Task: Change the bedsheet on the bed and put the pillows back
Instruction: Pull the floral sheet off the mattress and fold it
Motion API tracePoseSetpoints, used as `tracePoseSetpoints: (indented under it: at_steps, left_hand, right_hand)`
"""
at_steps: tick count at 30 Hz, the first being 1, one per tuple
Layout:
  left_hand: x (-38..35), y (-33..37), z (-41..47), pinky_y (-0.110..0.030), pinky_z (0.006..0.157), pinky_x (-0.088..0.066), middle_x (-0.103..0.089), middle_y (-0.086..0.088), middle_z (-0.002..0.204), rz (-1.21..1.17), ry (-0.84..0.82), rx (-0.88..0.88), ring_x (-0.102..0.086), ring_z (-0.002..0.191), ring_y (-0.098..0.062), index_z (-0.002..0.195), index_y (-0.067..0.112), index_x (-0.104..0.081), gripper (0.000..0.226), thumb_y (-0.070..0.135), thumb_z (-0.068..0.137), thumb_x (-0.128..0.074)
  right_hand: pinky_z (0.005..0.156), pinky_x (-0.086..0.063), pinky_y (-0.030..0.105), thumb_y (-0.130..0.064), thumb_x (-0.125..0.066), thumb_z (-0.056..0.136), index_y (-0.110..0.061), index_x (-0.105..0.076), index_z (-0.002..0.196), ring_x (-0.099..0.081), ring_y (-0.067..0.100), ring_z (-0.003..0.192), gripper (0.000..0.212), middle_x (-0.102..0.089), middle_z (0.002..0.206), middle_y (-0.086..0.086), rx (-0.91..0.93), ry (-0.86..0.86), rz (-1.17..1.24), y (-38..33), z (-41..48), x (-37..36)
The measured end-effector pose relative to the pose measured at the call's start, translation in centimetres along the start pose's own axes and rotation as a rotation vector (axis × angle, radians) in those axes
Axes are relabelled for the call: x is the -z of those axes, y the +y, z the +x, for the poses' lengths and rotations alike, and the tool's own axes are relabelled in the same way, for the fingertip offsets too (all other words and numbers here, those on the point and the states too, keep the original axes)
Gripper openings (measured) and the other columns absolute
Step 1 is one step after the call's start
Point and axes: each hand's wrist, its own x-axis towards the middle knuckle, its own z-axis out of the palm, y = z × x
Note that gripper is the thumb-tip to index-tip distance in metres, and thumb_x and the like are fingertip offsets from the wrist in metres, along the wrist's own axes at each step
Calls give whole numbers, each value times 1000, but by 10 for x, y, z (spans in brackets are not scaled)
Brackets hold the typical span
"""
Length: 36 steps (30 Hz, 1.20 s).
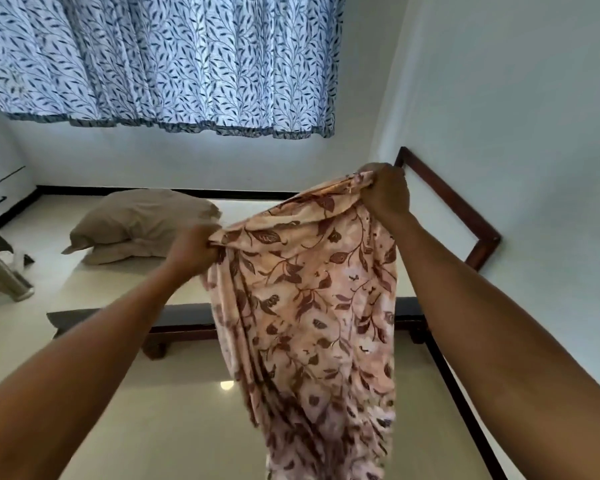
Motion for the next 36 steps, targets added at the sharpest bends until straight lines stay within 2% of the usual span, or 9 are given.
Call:
tracePoseSetpoints:
  at_steps: [3, 7, 10, 13, 18, 23, 26, 31, 36]
  left_hand:
    - [-13, -12, -16, -35, 70, -49, -74, -5, 85, 98, -212, 1, -69, 85, -21, 91, 9, -75, 11, 18, 83, -73]
    - [-36, -26, -38, -28, 79, -49, -66, -7, 118, 400, -791, 162, -60, 97, -19, 124, 11, -60, 44, 22, 84, -76]
    - [-36, -33, -40, -27, 66, -56, -64, -4, 116, 355, -1051, 221, -65, 88, -16, 130, 27, -59, 49, 20, 85, -77]
    - [-31, -30, -23, -26, 64, -57, -74, -8, 107, 53, -888, 137, -71, 78, -11, 114, 33, -65, 28, 27, 89, -76]
    - [-32, 18, -3, -35, 83, -60, -67, 6, 118, -586, -350, -34, -67, 105, -10, 135, 34, -54, 67, 58, 77, -79]
    - [-32, 34, 8, -43, 86, -61, -73, 0, 111, -704, -359, -117, -70, 103, -19, 121, 21, -65, 53, 46, 77, -81]
    - [-33, 17, 11, -57, 75, -60, -75, -16, 88, -693, -313, -70, -74, 82, -35, 95, 7, -72, 35, 38, 80, -81]
    - [-26, -1, 15, -28, 45, -43, -69, 4, 60, -398, 126, -183, -55, 43, -9, 82, 25, -78, 18, 40, 91, -73]
    - [-17, -25, 5, -23, 46, -35, -62, 12, 58, -207, 315, -292, -51, 45, -3, 82, 19, -78, 22, 37, 92, -72]
  right_hand:
    - [71, -52, 29, -20, -59, 83, -21, -77, 98, -71, 23, 90, 23, -78, 96, 3, -1, 181, 104, -19, 13, 0]
    - [65, -45, 24, -10, -58, 82, -16, -77, 93, -65, 14, 81, 23, -77, 93, 4, 34, 365, 344, -61, 24, -7]
    - [85, -57, 38, -15, -67, 81, -11, -73, 85, -69, 22, 88, 8, -76, 96, 11, 105, -165, 272, -71, 36, -19]
    - [78, -53, 48, -37, -69, 69, 2, -68, 74, -60, 20, 71, 39, -69, 78, 18, 268, -658, -48, -74, 35, -25]
    - [77, -58, 45, -26, -79, 70, -2, -78, 85, -73, 28, 81, 28, -76, 81, 12, 451, -709, 26, -89, 24, -29]
    - [78, -57, 31, 3, -78, 81, 2, -78, 100, -73, 23, 85, 19, -78, 95, 16, 446, -839, 280, -105, 10, -32]
    - [82, -57, 50, -10, -87, 71, 3, -78, 94, -68, 23, 82, 28, -74, 93, 26, 311, -845, 176, -95, 8, -43]
    - [95, -57, 48, -11, -87, 78, 2, -77, 105, -73, 34, 102, 32, -77, 102, 17, 58, -731, 383, -85, 3, -45]
    - [59, -46, 26, -36, -79, 88, -16, -77, 79, -63, 4, 57, 23, -72, 66, -7, -21, -303, 304, -99, 1, -50]
